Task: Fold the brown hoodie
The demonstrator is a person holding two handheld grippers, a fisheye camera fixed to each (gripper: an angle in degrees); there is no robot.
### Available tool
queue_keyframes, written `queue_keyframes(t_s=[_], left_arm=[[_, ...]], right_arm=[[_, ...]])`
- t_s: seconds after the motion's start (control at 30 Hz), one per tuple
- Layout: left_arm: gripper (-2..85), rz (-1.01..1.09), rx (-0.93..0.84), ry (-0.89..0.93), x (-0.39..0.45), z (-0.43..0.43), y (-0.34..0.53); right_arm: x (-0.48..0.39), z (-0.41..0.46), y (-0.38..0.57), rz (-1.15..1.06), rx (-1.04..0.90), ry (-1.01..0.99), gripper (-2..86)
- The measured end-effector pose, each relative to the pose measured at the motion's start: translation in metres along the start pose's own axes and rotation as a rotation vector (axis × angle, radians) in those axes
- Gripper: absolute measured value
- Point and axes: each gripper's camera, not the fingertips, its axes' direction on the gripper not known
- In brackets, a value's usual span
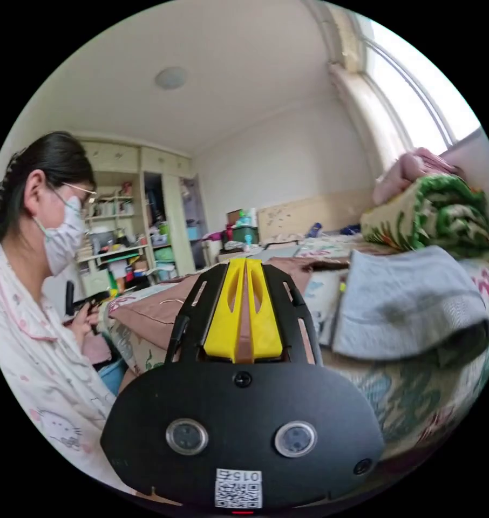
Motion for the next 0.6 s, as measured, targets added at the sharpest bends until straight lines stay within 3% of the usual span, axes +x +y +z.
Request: queue_keyframes(t_s=[0.17, 0.4, 0.6], left_arm=[[11.8, -0.081, -0.060, 0.201, -0.012, -0.004, -0.048], [7.3, -0.136, -0.048, 0.101, -0.017, -0.025, -0.100], [0.5, -0.141, -0.067, 0.088, -0.026, -0.039, -0.135]], right_arm=[[0.035, -0.019, -0.028, 0.166, -0.130, -0.024, 6.4], [0.046, -0.039, -0.063, 0.276, -0.187, 0.010, 10.3], [0.009, -0.025, -0.095, 0.210, -0.241, 0.091, 9.7]])
